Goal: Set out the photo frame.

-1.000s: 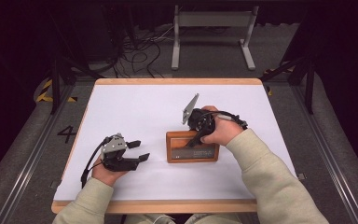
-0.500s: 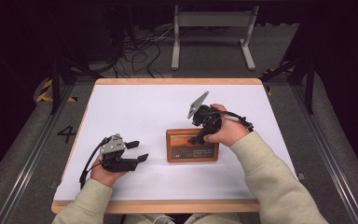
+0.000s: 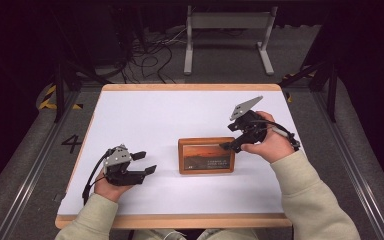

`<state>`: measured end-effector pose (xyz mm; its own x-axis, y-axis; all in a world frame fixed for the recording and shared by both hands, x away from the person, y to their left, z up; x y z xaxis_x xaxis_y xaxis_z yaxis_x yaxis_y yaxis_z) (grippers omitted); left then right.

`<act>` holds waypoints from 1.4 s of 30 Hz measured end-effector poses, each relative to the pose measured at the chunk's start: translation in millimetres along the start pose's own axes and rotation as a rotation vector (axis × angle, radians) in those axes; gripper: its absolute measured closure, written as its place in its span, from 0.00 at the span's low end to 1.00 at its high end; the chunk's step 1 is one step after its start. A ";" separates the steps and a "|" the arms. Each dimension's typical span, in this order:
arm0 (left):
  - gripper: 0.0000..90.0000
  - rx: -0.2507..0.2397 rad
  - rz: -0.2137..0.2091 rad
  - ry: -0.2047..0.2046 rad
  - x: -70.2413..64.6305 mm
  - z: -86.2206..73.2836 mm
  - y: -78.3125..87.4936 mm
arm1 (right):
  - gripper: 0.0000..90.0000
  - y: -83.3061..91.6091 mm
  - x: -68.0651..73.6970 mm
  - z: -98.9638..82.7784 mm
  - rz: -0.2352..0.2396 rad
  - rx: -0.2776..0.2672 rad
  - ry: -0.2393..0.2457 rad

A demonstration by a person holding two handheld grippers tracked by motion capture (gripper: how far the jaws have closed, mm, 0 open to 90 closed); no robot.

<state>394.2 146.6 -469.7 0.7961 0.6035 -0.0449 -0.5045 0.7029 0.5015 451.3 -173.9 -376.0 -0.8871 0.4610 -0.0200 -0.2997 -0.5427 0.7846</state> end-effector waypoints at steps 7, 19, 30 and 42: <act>0.34 -0.005 0.005 0.006 0.5 1.2 -0.2 | 0.20 16.8 -4.6 -17.1 -0.030 -0.045 -0.082; 0.29 0.001 -0.014 0.011 -0.5 2.6 0.4 | 0.16 45.5 -16.5 -47.0 -0.063 -0.102 -0.169; 0.25 0.001 -0.001 0.008 0.5 -1.5 7.6 | 0.13 41.2 -12.4 -75.5 -0.085 -0.182 -0.233; 0.25 0.004 0.010 0.017 2.4 -3.2 7.5 | 0.09 19.7 -7.3 -109.2 -0.077 -0.228 -0.265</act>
<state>391.2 154.6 -468.8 0.7853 0.6167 -0.0543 -0.5110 0.6952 0.5055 413.5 -264.6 -428.1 -0.7464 0.6562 0.1111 -0.4589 -0.6283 0.6282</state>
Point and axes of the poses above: each handheld gripper's, and its own axes: y roughly backward along the jaws, z roughly out of its top, x roughly to its left, the point moved 6 cm from there along -y, roughly forward along the jaws, and after that the axes turned 1 degree about z, right-handed, at the moved point
